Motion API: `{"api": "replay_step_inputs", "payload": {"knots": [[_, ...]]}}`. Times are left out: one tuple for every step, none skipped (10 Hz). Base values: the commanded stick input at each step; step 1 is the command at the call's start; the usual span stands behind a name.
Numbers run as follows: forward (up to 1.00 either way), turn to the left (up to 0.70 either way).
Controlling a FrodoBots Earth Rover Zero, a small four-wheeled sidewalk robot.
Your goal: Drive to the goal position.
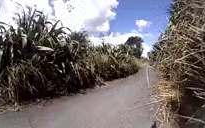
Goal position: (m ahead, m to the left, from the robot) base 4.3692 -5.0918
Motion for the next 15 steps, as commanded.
{"api": "replay_step_inputs", "payload": {"knots": [[0.16, 0.0], [0.23, 0.0], [0.22, 0.0], [0.2, 0.0], [0.21, 0.0], [0.22, 0.0], [0.22, 0.0], [0.23, 0.0], [0.22, 0.0], [0.23, 0.0], [0.25, 0.0], [0.28, 0.0], [0.3, 0.0], [0.33, 0.0], [0.34, 0.0]]}}
